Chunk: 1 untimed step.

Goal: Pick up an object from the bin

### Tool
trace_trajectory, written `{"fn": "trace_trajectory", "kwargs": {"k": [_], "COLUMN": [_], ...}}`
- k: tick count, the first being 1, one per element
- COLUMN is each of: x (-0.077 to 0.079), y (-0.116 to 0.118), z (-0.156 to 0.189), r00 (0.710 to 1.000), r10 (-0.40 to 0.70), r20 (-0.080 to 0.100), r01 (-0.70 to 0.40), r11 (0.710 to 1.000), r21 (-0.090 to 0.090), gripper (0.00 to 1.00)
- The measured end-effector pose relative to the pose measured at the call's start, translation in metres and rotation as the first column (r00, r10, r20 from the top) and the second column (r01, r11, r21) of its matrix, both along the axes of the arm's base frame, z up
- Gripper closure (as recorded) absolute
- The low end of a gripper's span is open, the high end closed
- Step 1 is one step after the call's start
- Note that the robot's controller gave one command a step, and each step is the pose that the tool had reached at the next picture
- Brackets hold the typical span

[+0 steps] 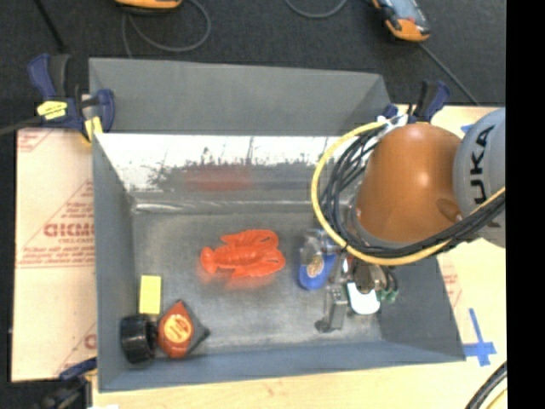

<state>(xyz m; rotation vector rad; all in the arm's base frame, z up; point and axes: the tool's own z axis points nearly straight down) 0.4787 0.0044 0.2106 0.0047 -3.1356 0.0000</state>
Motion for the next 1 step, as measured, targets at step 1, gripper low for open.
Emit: {"fn": "trace_trajectory", "kwargs": {"k": [1], "x": [0.0016], "y": [0.0], "z": [0.0043], "r00": [1.0], "r10": [0.0], "r20": [0.009], "r01": [0.0], "r11": [1.0], "r21": [0.0], "gripper": [0.0]}}
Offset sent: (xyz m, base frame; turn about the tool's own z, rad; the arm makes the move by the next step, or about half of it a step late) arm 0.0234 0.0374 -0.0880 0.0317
